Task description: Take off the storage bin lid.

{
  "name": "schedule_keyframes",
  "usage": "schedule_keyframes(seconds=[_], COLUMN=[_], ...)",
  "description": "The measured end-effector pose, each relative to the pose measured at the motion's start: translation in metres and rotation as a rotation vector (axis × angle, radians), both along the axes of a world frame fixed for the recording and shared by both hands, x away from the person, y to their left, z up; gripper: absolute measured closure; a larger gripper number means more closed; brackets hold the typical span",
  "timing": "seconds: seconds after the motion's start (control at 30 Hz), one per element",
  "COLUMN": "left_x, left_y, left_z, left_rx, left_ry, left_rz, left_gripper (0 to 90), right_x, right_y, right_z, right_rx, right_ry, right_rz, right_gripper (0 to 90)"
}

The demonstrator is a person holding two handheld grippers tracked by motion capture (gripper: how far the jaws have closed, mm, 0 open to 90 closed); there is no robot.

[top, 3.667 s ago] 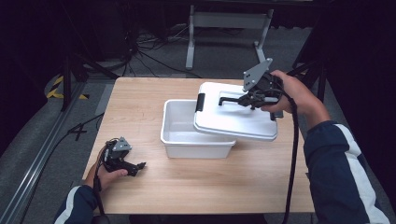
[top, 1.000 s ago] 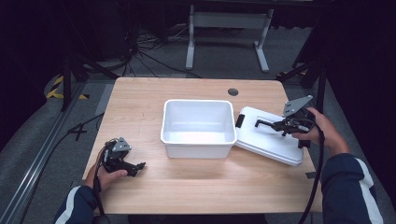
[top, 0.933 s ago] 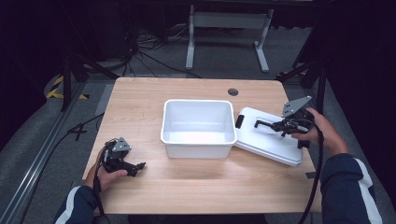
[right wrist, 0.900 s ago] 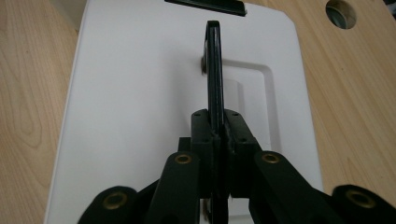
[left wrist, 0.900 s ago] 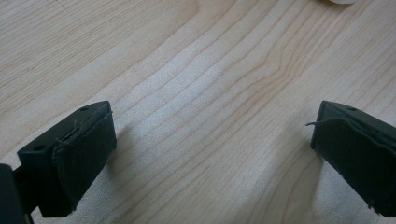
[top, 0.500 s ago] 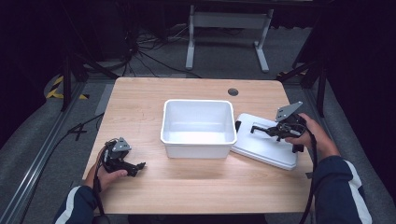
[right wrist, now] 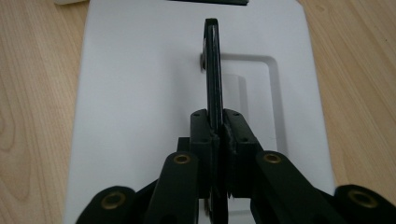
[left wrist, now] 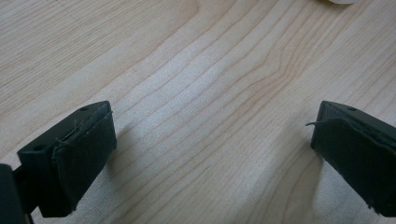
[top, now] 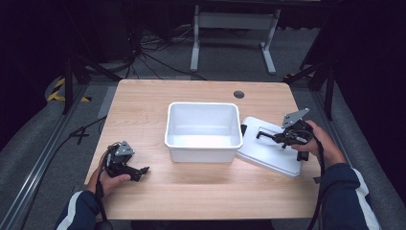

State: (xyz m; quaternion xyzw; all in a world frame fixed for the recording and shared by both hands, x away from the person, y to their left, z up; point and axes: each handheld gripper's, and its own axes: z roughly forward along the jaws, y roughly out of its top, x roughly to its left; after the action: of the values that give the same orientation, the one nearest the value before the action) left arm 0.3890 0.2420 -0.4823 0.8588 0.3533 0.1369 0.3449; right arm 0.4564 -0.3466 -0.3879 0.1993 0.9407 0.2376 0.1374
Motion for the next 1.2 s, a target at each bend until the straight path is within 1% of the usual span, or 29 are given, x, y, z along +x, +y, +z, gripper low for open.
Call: schedule_keyframes(seconds=[0.1, 0.17, 0.2, 0.23, 0.37, 0.43, 0.53, 0.6, 0.67, 0.73, 0.77, 0.87, 0.93, 1.03, 1.1, 1.2], left_x=[0.0, 0.0, 0.0, 0.0, 0.0, 0.0, 0.0, 0.0, 0.0, 0.0, 0.0, 0.0, 0.001, 0.001, 0.001, 0.001], left_y=[0.0, 0.0, 0.0, 0.0, 0.0, 0.0, 0.0, 0.0, 0.0, 0.0, 0.0, 0.0, 0.0, 0.0, 0.0, 0.0], left_z=[0.0, 0.0, 0.0, 0.0, 0.0, 0.0, 0.0, 0.0, 0.0, 0.0, 0.0, 0.0, 0.0, 0.0, 0.0, 0.0], left_rx=[0.0, -0.003, -0.003, -0.004, -0.001, 0.0, 0.0, -0.004, 0.0, -0.004, 0.0, 0.0, 0.003, -0.003, -0.003, -0.003], left_ry=[0.0, 0.003, 0.003, 0.003, 0.001, 0.0, 0.0, 0.003, 0.001, 0.004, 0.001, 0.001, 0.0, 0.005, 0.005, 0.005], left_rz=[0.0, 0.002, 0.002, 0.002, 0.001, 0.0, 0.0, 0.002, 0.0, 0.002, 0.0, 0.0, -0.008, -0.006, -0.007, -0.007], left_gripper=[0.5, 0.5, 0.5, 0.5, 0.5, 0.5, 0.5, 0.5, 0.5, 0.5, 0.5, 0.5, 0.3, 0.2, 0.2, 0.2], right_x=[-0.001, -0.002, -0.002, -0.003, -0.004, -0.005, -0.006, -0.007, -0.01, -0.01, -0.012, -0.013, -0.016, -0.018, -0.02, -0.023], right_y=[-0.001, -0.003, -0.003, -0.003, -0.002, -0.002, -0.003, -0.004, -0.003, -0.002, -0.001, 0.001, 0.004, 0.006, 0.007, 0.008], right_z=[0.0, 0.002, 0.002, 0.003, 0.005, 0.006, 0.008, 0.01, 0.013, 0.014, 0.015, 0.016, 0.018, 0.02, 0.021, 0.022], right_rx=[0.019, 0.044, 0.044, 0.062, 0.061, 0.056, 0.068, 0.073, 0.09, 0.09, 0.098, 0.098, 0.097, 0.104, 0.112, 0.106], right_ry=[-0.011, -0.024, -0.024, -0.027, -0.038, -0.044, -0.048, -0.054, -0.055, -0.06, -0.063, -0.07, -0.077, -0.081, -0.078, -0.089], right_rz=[-0.007, -0.018, -0.018, -0.018, -0.024, -0.029, -0.038, -0.039, -0.034, -0.035, -0.035, -0.03, -0.03, -0.023, -0.024, -0.039], right_gripper=[82.8, 81.9, 81.9, 80.0, 79.3, 77.0, 72.3, 71.2, 68.7, 68.0, 66.6, 65.6, 62.8, 61.9, 60.3, 57.5])
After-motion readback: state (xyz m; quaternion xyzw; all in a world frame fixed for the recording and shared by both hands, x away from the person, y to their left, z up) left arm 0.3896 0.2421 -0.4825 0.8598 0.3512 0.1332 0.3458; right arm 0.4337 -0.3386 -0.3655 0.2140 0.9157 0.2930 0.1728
